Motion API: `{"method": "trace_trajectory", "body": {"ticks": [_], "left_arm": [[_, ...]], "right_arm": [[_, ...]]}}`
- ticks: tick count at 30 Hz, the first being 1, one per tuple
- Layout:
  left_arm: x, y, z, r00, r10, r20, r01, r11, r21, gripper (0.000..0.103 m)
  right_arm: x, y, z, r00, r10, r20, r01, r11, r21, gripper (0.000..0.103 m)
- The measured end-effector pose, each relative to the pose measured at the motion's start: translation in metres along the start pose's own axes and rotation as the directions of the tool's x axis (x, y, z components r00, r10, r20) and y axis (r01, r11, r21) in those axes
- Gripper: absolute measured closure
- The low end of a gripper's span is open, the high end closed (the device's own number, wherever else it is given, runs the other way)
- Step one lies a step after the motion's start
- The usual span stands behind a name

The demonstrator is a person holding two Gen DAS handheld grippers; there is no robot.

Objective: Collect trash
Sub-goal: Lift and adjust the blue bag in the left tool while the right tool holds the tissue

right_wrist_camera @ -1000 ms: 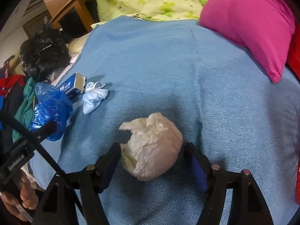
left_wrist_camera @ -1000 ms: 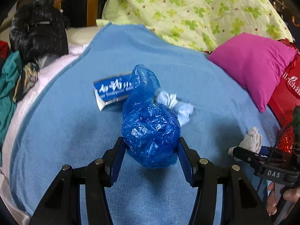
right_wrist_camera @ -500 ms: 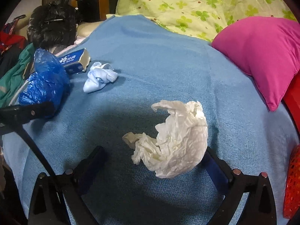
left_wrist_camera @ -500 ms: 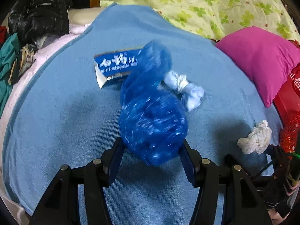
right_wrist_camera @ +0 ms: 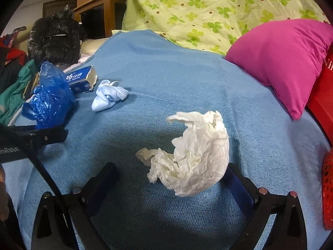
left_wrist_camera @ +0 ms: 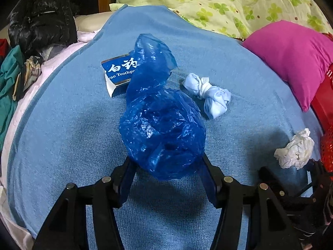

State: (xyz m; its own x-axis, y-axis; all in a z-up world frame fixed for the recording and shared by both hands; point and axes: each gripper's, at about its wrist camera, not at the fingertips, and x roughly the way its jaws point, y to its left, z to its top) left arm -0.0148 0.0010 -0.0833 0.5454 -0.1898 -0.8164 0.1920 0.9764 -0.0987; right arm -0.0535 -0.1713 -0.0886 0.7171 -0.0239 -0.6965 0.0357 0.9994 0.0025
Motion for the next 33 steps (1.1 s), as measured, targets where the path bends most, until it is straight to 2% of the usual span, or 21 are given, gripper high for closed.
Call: {"method": "trace_trajectory", "body": {"ticks": [8,19,23,28,33], "left_arm": [[0.0,-0.013,-0.009,0.998,0.043,0.035,-0.045,0.999,0.031,0.034],[0.0,-0.021,-0.016,0.996,0.064,0.063,-0.066,0.997,0.036,0.032],[0.0,-0.018,-0.013,0.997,0.051,0.056,-0.053,0.998,0.03,0.032],[-0.002,-0.011,-0.009,0.999,0.027,0.044,-0.028,0.999,0.019,0.032],[-0.011,-0.002,-0.007,0.998,-0.049,0.039,0.049,0.999,-0.01,0.032]], "right_arm": [[0.0,0.0,-0.001,1.0,0.001,0.009,-0.001,1.0,0.001,0.0],[-0.003,0.001,-0.002,1.0,0.0,0.014,0.0,1.0,0.001,0.0],[-0.002,0.001,0.0,1.0,0.006,-0.024,-0.006,1.0,-0.013,0.0],[0.002,-0.002,0.009,0.991,0.037,-0.126,-0.041,0.999,-0.026,0.0],[0.001,-0.005,0.012,0.983,0.06,-0.172,-0.065,0.998,-0.024,0.0]]}}
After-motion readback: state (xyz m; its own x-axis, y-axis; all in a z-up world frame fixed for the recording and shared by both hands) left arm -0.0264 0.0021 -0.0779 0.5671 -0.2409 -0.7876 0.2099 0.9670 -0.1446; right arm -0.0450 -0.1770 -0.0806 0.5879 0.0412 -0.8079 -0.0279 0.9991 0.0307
